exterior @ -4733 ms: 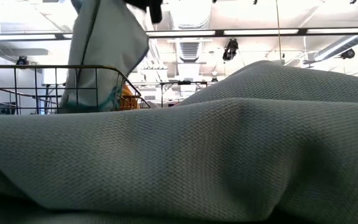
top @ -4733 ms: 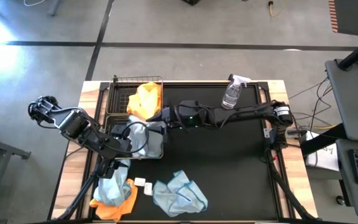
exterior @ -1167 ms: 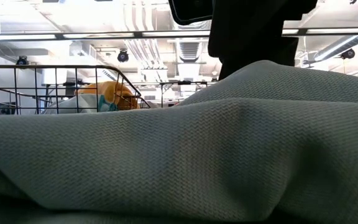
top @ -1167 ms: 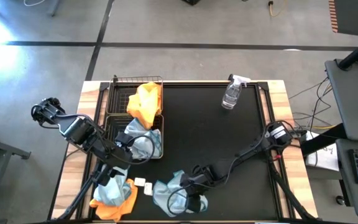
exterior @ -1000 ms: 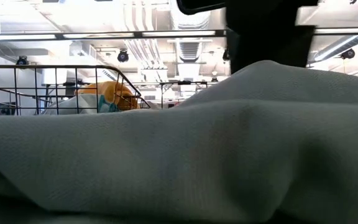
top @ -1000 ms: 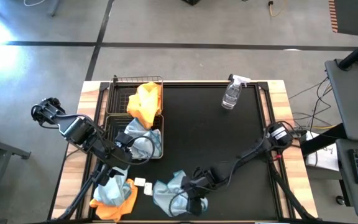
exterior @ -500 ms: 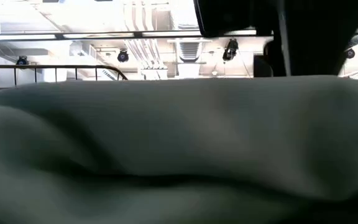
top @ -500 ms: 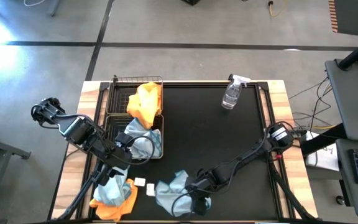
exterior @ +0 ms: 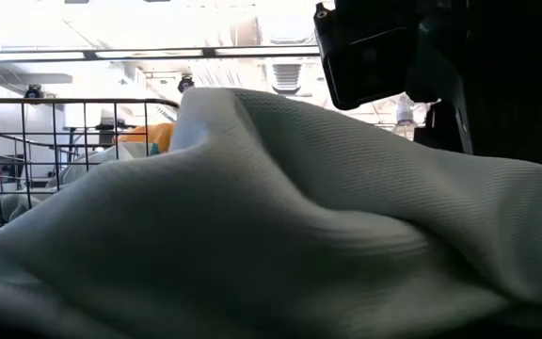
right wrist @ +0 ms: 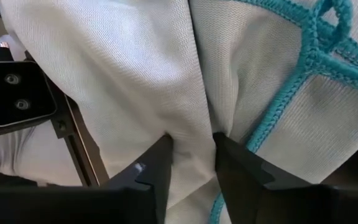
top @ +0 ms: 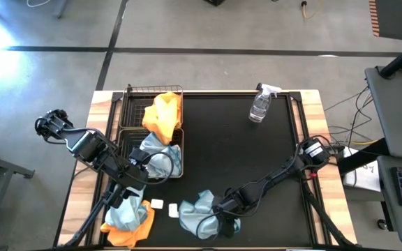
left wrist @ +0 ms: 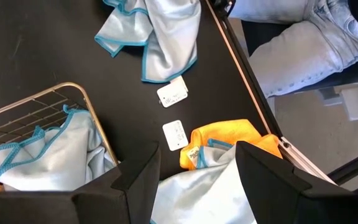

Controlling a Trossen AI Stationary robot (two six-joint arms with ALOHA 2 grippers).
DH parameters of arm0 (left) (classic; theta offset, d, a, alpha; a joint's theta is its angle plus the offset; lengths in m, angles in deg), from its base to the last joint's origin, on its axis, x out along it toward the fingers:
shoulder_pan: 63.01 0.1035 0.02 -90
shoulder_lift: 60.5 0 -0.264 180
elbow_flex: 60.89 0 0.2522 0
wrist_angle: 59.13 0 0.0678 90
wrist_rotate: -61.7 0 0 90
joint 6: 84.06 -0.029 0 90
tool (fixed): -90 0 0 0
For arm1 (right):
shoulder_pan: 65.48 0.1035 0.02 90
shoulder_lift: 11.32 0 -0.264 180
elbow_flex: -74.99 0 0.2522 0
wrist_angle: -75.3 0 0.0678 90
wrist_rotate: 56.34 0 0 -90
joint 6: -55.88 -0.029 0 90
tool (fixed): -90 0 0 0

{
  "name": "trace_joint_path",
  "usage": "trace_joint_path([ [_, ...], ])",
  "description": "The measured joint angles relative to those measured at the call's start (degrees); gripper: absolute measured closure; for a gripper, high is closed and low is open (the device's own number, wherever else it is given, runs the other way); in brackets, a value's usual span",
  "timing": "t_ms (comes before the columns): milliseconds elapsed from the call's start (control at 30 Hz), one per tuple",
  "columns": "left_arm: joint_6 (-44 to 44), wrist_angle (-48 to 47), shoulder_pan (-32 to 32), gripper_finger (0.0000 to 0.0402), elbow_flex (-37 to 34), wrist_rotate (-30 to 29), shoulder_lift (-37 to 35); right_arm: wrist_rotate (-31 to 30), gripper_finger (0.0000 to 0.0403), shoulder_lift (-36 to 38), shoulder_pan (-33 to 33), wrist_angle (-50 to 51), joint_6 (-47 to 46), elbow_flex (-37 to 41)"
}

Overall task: Sort microfiber towel by color & place in baskets
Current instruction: Put the right blue microfiber towel into the bottom wire basket

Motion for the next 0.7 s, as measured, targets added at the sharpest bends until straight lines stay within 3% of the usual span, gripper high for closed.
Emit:
trace_joint_path([
  [333,0.1,0.1,0.0,0.0208,0.0,-0.1,0.0,0.1,0.0381,0.0,-0.2,-0.1,1.0,-0.4],
  [700,2.2,0.0,0.0,0.0208,0.0,0.0,0.0,-0.2,0.0389,0.0,-3.2,0.2,6.0,-3.1],
])
